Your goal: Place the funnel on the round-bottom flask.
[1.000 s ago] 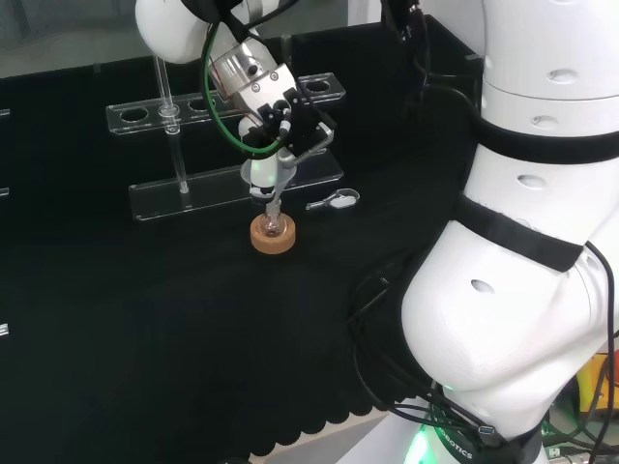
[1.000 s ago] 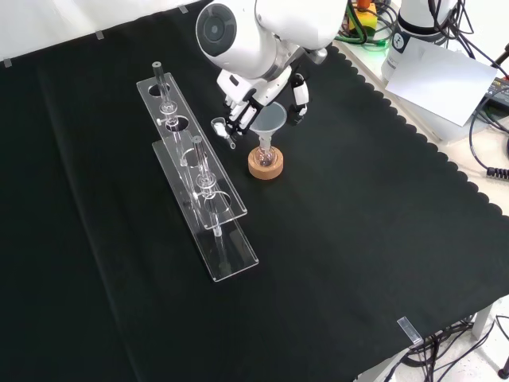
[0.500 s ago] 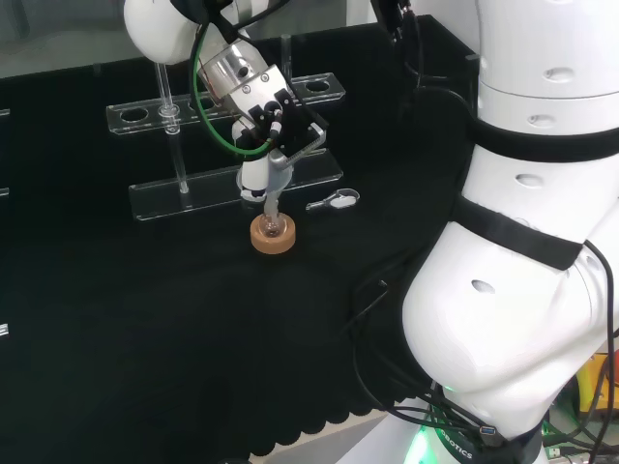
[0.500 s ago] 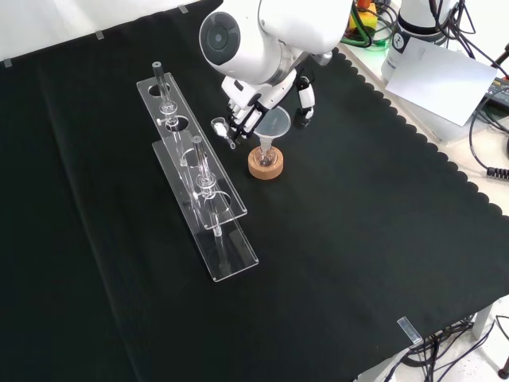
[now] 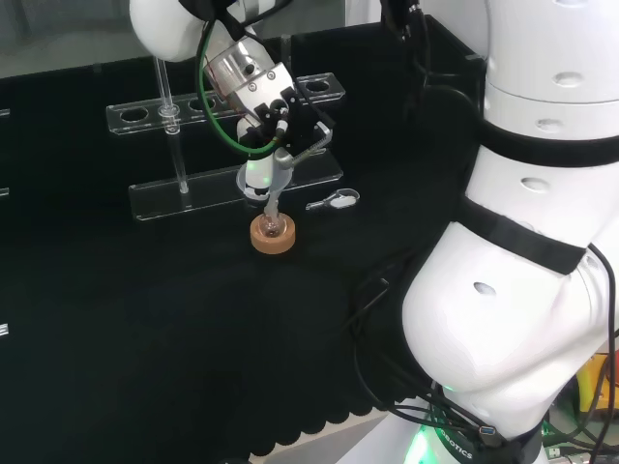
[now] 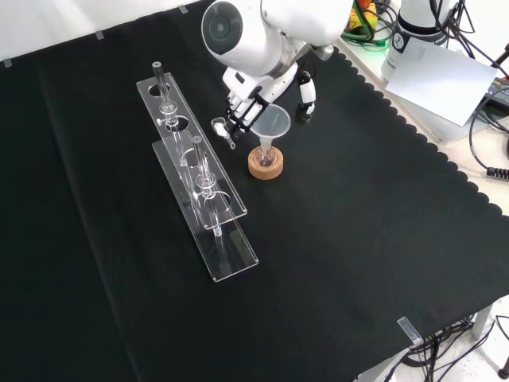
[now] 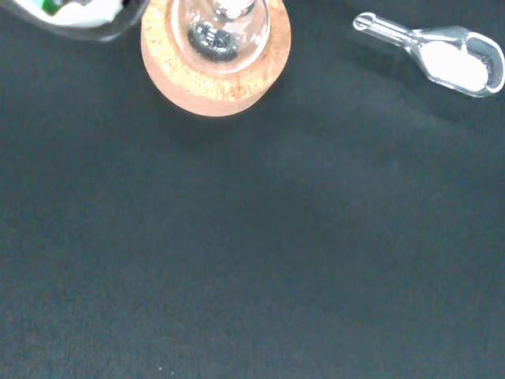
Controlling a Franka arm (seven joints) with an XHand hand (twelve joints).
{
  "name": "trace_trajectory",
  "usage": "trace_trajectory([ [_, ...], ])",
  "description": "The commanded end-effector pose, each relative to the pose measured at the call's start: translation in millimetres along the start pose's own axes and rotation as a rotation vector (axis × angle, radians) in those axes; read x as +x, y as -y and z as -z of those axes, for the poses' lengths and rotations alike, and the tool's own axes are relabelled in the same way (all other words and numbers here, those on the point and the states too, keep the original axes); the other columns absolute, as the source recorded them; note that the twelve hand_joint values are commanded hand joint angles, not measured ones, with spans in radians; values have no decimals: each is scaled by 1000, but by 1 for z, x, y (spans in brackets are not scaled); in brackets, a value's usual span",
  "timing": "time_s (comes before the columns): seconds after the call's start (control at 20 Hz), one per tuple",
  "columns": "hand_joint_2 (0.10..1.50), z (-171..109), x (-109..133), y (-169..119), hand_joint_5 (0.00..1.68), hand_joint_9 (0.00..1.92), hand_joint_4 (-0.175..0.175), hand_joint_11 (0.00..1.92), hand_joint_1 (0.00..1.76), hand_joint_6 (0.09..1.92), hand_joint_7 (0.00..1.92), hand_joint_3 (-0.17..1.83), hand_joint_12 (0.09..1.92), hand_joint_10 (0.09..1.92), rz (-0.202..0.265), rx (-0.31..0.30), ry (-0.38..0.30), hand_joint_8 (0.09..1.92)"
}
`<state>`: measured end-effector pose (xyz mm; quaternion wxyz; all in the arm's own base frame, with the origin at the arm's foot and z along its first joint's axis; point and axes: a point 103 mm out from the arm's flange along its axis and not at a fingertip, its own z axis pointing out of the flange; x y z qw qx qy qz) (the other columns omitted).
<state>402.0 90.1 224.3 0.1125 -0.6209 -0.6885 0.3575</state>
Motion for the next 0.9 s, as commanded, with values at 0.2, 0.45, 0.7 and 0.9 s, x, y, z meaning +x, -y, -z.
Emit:
trace_trajectory([
  [0.2,588,7,-25,29,65,63,-29,282,667,87,14,511,1462,823,-10,-126,-69,112],
  [0.45,623,1,-54,49,95,144,-34,307,639,87,0,427,1458,808,-43,-166,-121,458],
  [0.7,628,-8,-82,66,123,217,-38,336,634,87,2,420,1448,789,-85,-187,-173,608],
  [0.9,629,-15,-99,74,131,248,-39,347,634,87,12,420,1448,788,-117,-201,-187,643],
])
